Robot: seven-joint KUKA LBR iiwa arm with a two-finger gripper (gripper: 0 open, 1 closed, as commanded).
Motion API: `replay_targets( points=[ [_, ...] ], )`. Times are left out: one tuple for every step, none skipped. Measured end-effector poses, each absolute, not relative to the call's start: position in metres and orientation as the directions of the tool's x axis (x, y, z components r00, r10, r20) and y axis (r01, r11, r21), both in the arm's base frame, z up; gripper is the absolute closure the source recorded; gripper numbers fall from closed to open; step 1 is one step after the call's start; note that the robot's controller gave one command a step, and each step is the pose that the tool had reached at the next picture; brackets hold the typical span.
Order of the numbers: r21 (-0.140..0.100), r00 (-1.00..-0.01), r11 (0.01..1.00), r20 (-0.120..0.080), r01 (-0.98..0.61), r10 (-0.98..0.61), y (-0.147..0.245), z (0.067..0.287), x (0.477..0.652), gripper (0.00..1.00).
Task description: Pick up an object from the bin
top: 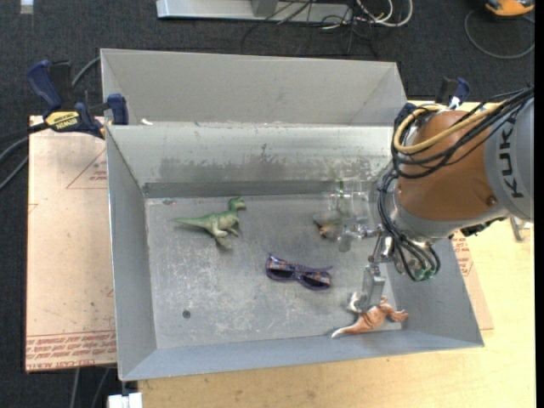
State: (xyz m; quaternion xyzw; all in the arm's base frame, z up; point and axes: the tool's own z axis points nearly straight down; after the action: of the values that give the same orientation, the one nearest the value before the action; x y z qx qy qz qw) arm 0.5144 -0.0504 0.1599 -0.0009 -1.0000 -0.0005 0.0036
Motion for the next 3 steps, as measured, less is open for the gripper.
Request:
replay_targets(
  points=[
    [0.000, -1.000, 1.000, -0.001, -0.001, -0.001, -0.050, 0.164, 0.516, 0.00],
    [0.003, -1.000, 1.000, 0.007, 0.022, 0.022, 0.006, 0.070, 0.550, 0.00],
    [0.001, -0.999, 0.999, -0.003, -0.033, -0.033, -0.006, 0.110, 0.551, 0.00]
  ],
)
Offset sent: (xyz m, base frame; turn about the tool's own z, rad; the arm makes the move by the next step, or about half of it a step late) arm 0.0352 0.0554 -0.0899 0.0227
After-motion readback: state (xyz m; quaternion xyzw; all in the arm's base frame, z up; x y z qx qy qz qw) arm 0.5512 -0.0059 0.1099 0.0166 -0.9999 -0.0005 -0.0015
